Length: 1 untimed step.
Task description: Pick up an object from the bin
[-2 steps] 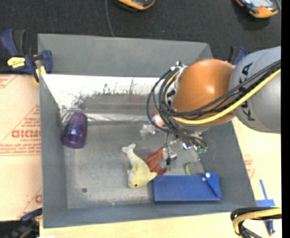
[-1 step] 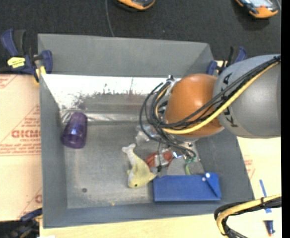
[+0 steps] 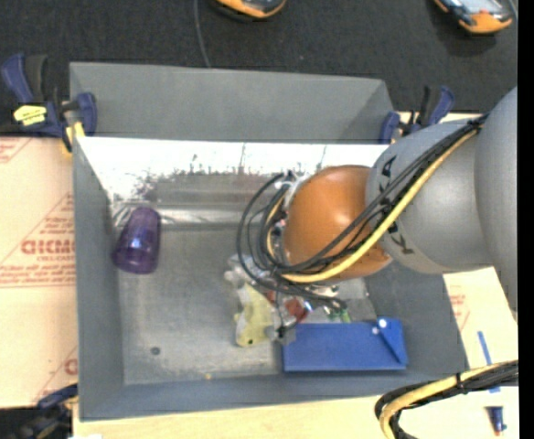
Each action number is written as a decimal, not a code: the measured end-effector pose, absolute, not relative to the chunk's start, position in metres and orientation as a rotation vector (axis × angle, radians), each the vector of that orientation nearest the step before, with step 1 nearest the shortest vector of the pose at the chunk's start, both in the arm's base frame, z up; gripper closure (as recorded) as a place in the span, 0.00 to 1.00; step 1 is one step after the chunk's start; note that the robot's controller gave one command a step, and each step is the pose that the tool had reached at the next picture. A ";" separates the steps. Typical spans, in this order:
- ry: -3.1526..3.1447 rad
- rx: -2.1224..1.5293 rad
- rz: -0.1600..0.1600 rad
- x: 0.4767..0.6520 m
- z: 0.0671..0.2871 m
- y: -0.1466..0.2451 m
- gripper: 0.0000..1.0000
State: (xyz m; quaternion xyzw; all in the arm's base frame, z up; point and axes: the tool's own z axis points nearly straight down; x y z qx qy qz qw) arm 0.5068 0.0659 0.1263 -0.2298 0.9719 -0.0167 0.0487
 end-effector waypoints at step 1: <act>2.982 -0.674 -0.048 0.498 0.101 0.052 1.00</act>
Offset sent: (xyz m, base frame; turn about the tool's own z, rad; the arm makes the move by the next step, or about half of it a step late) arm 0.0000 0.0000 0.0000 0.0000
